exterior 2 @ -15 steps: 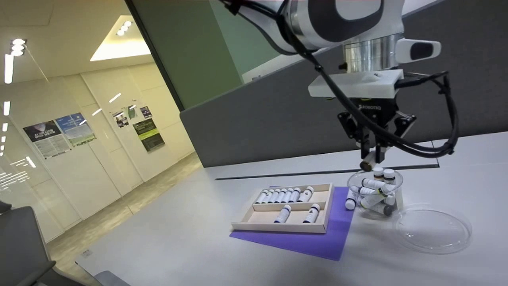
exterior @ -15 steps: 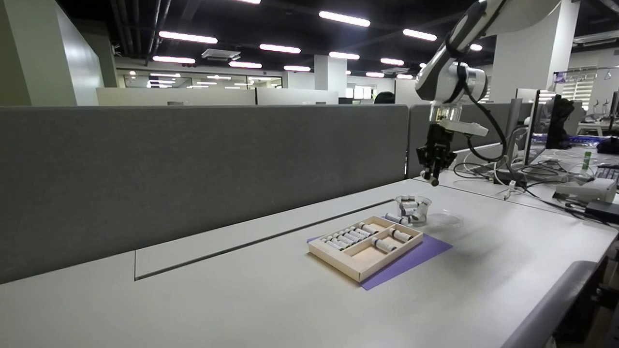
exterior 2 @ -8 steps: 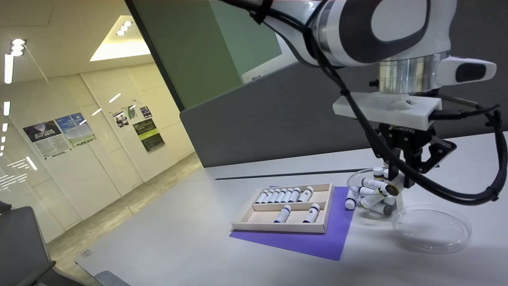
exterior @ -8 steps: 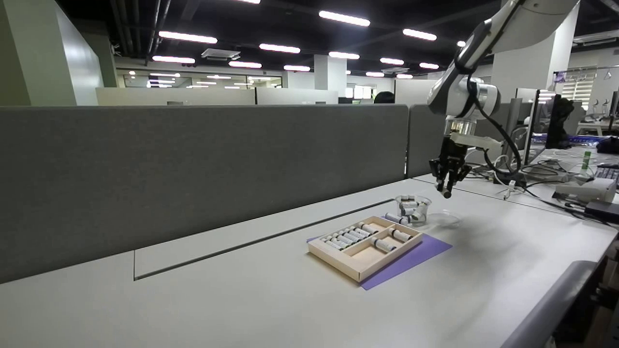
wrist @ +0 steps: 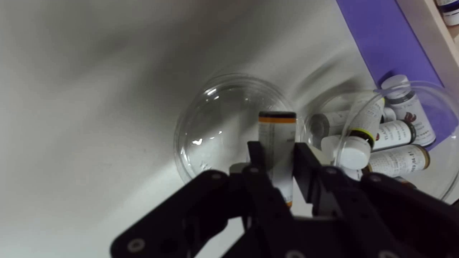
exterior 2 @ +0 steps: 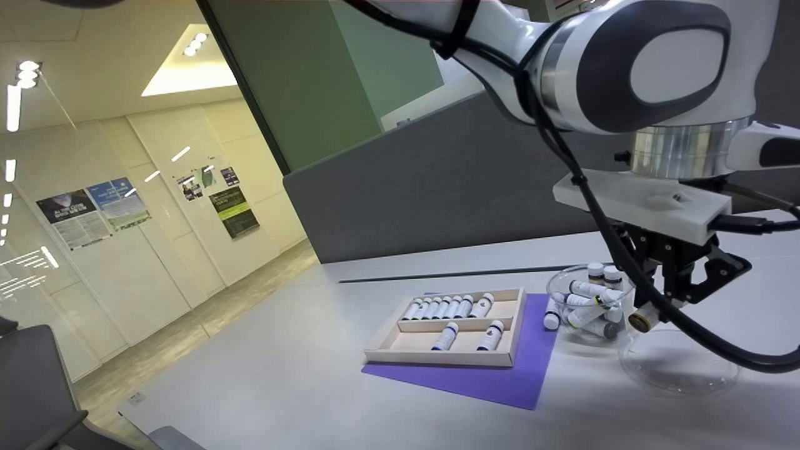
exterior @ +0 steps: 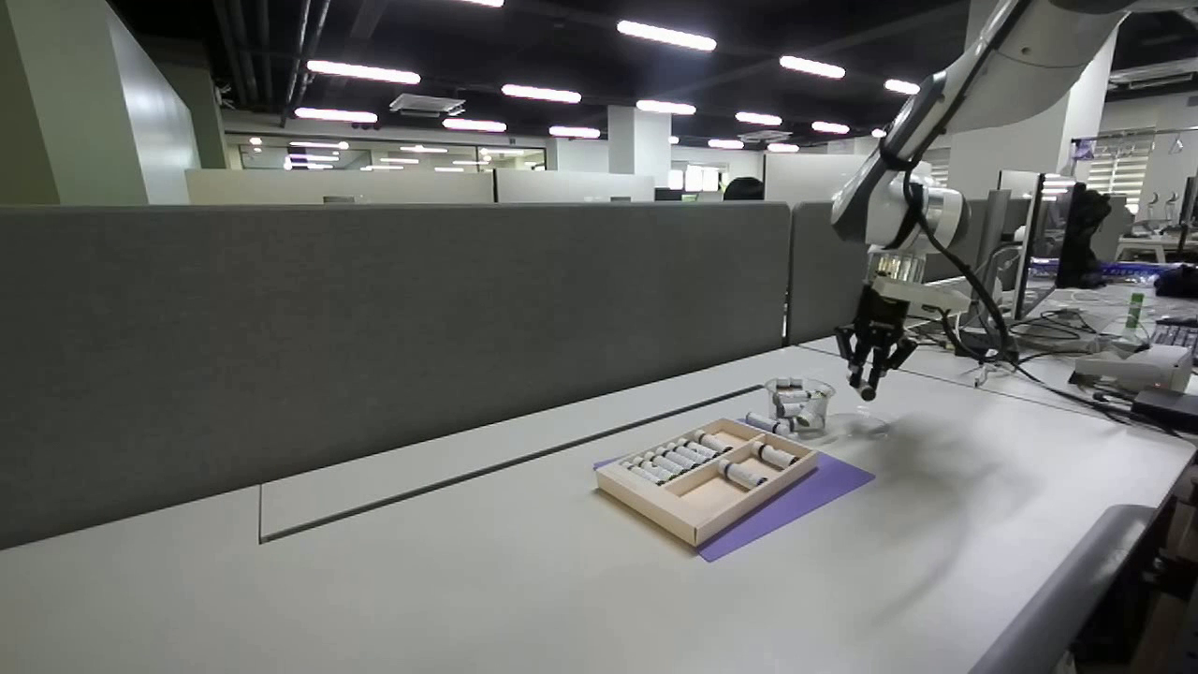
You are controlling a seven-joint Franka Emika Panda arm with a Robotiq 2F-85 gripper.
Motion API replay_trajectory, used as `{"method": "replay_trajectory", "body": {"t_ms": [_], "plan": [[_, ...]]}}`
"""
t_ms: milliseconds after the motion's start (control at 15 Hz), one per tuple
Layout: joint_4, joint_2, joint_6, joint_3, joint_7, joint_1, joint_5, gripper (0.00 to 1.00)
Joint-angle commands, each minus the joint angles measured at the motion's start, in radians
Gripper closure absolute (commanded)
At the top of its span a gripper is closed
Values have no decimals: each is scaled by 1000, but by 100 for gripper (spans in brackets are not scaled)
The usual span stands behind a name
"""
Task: Remove one bottle from the tray and put it on the table
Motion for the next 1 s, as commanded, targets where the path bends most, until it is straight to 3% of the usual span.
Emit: {"method": "replay_trajectory", "body": {"t_ms": [0, 400, 467, 600, 667, 800, 933], "plan": [[87, 55, -48, 11, 50, -26, 9, 95], [154, 112, -110, 24, 61, -46, 29, 95], [162, 120, -117, 25, 64, -48, 31, 90], [179, 135, -129, 24, 71, -46, 27, 95], [185, 141, -134, 24, 76, -45, 27, 55], [196, 142, -157, 30, 72, -49, 30, 49], [197, 124, -174, 37, 64, -50, 36, 34]]}}
